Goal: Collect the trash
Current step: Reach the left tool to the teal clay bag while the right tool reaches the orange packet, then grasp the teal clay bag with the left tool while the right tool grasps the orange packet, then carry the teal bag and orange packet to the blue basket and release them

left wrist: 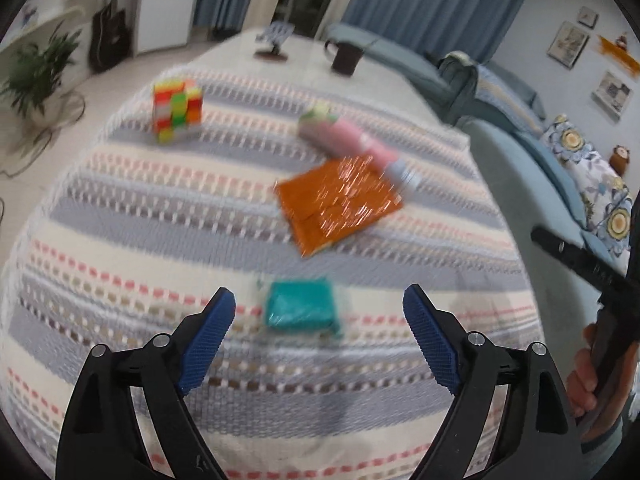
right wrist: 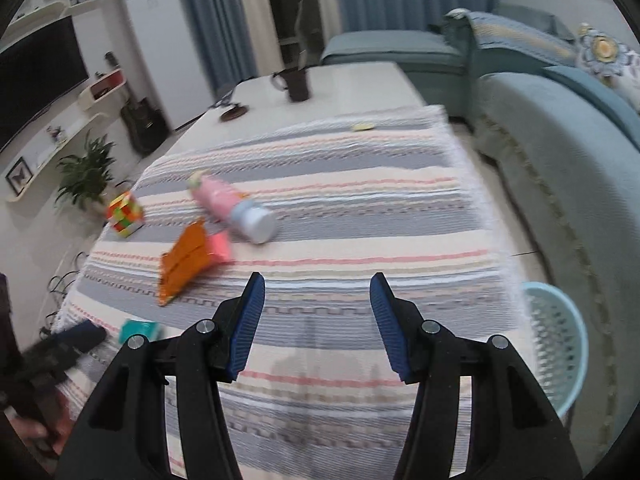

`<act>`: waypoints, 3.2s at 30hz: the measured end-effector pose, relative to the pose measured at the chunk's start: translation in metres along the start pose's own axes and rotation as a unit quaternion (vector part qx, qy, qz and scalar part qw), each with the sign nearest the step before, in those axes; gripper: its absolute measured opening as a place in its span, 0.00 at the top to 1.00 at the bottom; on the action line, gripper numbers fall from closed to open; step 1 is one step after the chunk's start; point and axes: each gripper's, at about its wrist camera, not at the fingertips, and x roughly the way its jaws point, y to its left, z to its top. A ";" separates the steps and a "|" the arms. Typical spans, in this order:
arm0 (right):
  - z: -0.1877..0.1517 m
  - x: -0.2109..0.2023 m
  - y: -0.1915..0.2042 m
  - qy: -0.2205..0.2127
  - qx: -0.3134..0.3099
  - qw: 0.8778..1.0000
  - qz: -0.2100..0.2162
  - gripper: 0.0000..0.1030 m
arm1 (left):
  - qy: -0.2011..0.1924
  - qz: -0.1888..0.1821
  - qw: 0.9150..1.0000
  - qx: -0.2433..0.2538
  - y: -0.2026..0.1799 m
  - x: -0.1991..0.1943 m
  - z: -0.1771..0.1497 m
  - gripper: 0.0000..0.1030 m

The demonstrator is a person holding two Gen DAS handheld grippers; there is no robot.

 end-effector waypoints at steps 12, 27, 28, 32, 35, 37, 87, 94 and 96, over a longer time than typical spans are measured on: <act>0.012 0.071 0.089 0.040 -0.066 0.996 0.037 0.50 | 0.039 0.031 0.999 0.009 0.011 0.047 0.001 0.54; 0.013 0.134 0.111 0.082 -0.072 0.992 0.067 0.97 | -0.010 0.035 0.999 -0.006 0.017 0.032 -0.001 0.59; 0.010 0.127 0.108 0.074 -0.067 0.992 0.076 0.98 | -0.012 0.034 0.999 -0.007 0.015 0.033 -0.001 0.59; -0.001 0.100 0.090 0.053 -0.049 0.996 0.058 0.99 | -0.027 0.035 0.999 -0.006 0.014 0.026 -0.001 0.59; -0.010 0.080 0.070 0.045 -0.021 0.998 0.038 0.99 | -0.033 0.031 0.999 -0.013 0.016 0.022 0.000 0.59; -0.019 0.068 0.059 0.042 -0.007 0.999 0.015 0.99 | -0.036 0.029 0.999 -0.017 0.016 0.021 0.000 0.59; -0.038 0.062 0.051 0.084 -0.072 0.993 0.036 0.97 | -0.061 -0.007 0.998 0.007 0.001 0.008 0.003 0.59; -0.012 0.003 0.002 0.028 -0.030 0.999 0.016 0.97 | -0.111 -0.056 0.992 0.024 -0.037 -0.028 0.012 0.59; -0.006 -0.013 -0.013 0.016 -0.023 1.000 0.006 0.97 | -0.120 -0.073 0.990 0.031 -0.053 -0.034 0.017 0.59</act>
